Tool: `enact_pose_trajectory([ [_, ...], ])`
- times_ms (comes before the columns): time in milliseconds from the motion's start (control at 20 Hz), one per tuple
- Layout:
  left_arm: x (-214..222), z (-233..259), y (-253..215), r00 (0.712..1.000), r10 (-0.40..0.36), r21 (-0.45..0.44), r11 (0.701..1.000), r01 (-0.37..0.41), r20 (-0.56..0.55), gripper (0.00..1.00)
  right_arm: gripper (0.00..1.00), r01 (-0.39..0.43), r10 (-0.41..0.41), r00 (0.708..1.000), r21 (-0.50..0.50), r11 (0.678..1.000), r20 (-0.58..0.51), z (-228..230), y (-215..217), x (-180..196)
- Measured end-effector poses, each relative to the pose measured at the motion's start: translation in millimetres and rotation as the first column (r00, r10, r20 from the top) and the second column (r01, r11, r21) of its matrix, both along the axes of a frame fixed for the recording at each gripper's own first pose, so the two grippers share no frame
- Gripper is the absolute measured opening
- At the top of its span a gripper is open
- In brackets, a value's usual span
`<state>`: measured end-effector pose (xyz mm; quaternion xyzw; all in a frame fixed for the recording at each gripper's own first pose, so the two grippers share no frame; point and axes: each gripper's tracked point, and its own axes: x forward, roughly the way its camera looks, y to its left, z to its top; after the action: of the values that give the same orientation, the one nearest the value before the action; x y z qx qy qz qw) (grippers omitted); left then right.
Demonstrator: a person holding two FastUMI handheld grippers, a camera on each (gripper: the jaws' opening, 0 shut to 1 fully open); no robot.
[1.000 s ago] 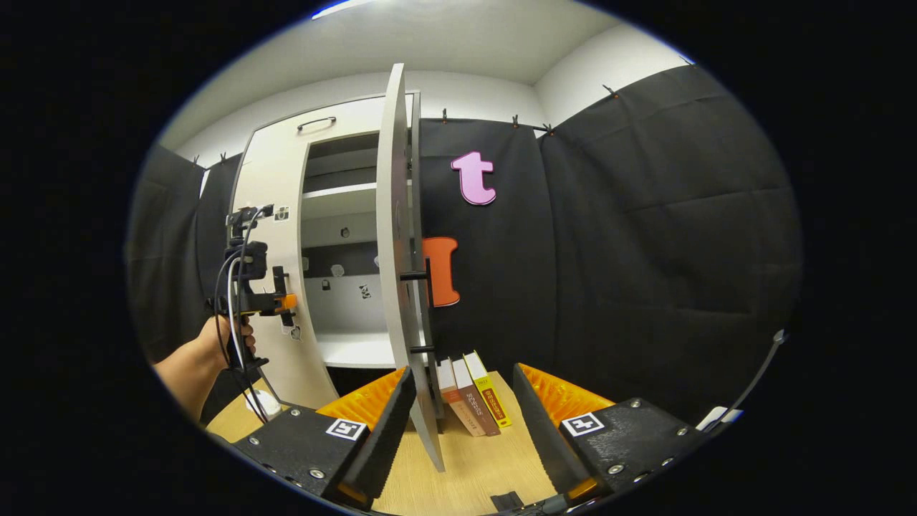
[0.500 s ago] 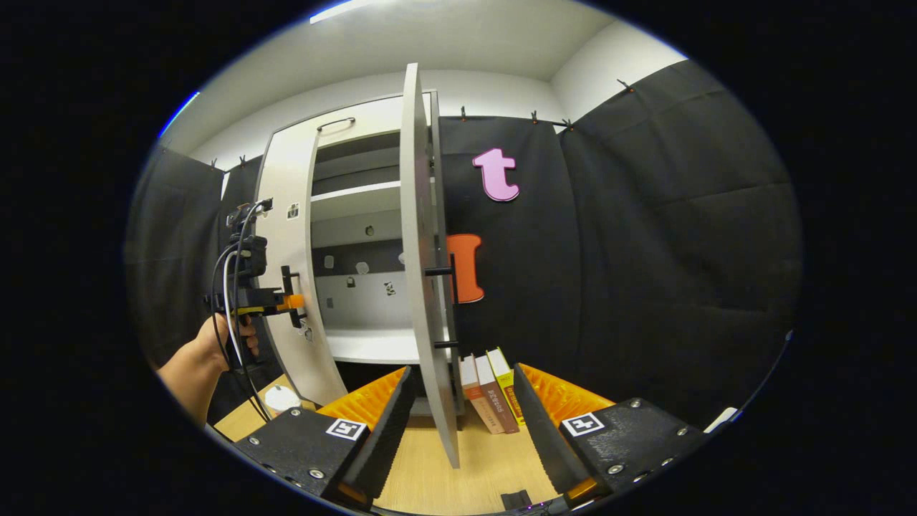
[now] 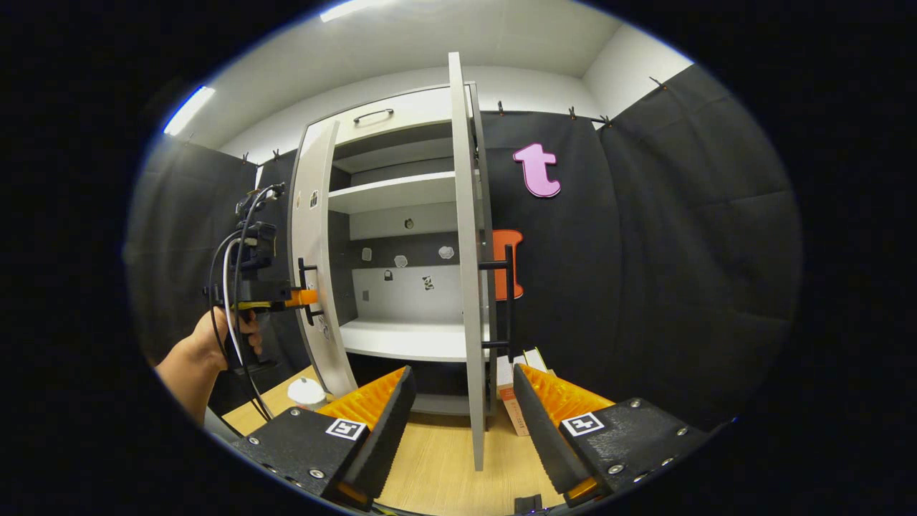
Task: Open the right door of the double-door shoe cabinet with the right hand, and open the left door with the left hand.
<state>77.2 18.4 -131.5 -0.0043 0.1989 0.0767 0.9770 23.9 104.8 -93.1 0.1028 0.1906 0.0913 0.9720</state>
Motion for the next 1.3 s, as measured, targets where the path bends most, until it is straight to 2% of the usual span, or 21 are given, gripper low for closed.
enact_pose_trajectory([
  [50,-0.8,0.0,1.5,1.000,0.003,0.000,1.000,-0.003,0.007,0.20,0.84,-0.009,0.009,1.000,0.009,1.000,0.004,0.8,3.9,2.0],
  [550,-25.4,9.6,24.8,0.999,0.040,-0.029,0.999,-0.039,0.012,0.20,0.84,-0.122,0.121,0.993,0.052,0.991,0.013,-3.8,37.4,18.0],
  [800,-36.6,13.5,35.8,0.998,0.055,-0.032,0.998,-0.055,0.011,0.20,0.84,-0.140,0.140,0.990,0.061,0.988,0.012,-3.1,49.5,18.6],
  [1000,-43.4,14.8,34.8,0.999,0.035,-0.004,0.999,-0.034,0.015,0.20,0.84,-0.138,0.137,0.990,0.073,0.988,0.015,0.1,54.1,24.5],
  [1300,-50.8,18.3,49.2,0.999,0.034,-0.030,0.999,-0.033,0.014,0.19,0.84,-0.136,0.136,0.991,0.080,0.987,0.001,-6.6,64.0,35.7],
])
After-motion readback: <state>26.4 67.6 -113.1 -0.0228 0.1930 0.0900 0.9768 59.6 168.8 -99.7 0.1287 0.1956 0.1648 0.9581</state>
